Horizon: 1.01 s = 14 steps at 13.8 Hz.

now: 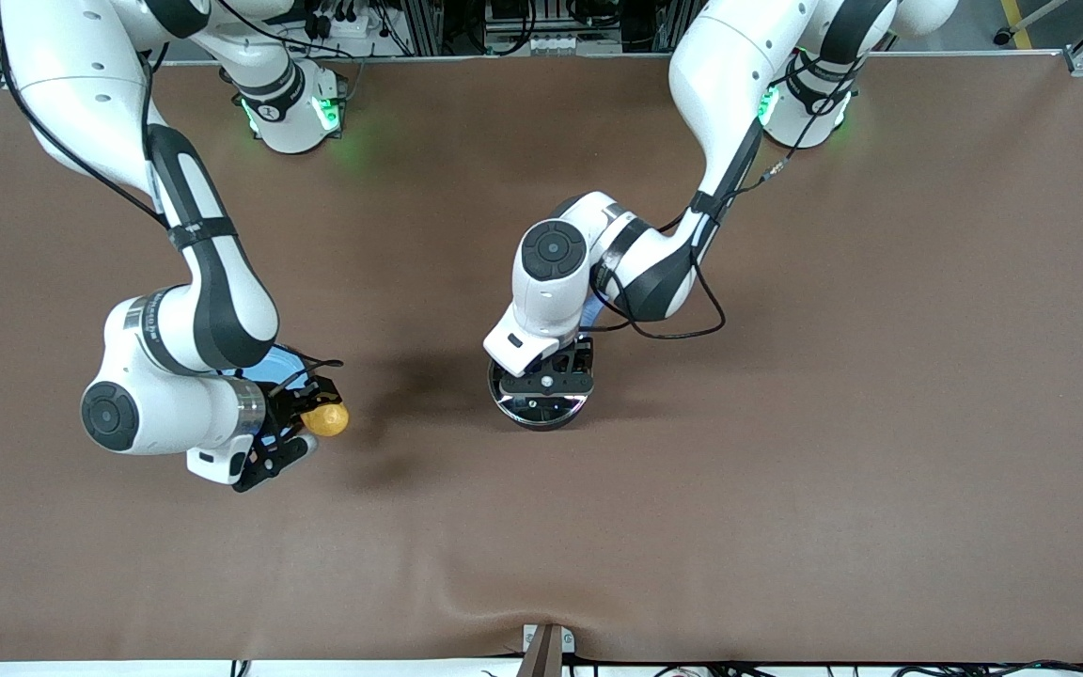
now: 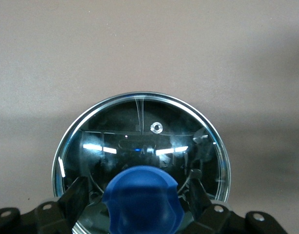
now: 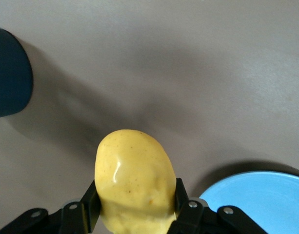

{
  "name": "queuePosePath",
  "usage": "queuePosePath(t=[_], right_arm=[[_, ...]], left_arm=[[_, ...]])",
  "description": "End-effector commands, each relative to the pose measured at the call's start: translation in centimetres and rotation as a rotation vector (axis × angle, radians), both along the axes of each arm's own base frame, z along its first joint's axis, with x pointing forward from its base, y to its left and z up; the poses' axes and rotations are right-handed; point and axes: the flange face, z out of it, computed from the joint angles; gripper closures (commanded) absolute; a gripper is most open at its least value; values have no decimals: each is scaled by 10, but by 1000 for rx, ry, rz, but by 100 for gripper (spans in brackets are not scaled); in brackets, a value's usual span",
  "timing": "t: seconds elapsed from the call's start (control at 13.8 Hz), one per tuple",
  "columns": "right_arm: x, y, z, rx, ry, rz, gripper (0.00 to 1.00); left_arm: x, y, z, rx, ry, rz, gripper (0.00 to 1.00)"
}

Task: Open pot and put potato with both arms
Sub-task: 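Lift the potato with the right gripper toward the saucepan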

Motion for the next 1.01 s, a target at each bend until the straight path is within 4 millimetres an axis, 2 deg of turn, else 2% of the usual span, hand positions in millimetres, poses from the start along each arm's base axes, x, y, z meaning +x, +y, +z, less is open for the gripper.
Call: queuePosePath(t=[0.0,0.14,0.58,0.65,0.8,0.94], right_arm=[[-5,14,13,4,-4,-26,74],[-7,25,14,3,-6,-28,75],[-12,65,19,1,-26,-84,75],[-13,72,20,8,-14,-116,75],[-14,77,22,14,3,-184,77],[-19,95,23,5,6,-214,78]], left_arm=[[2,1,3,-10,11,28,13],[0,-2,6,-14,9,28,14],[-2,-2,9,-23,19,69,36],[-4,-2,6,-14,28,68,36],[-7,-1,9,5,37,64,45],[-8,-1,11,18,42,57,63]])
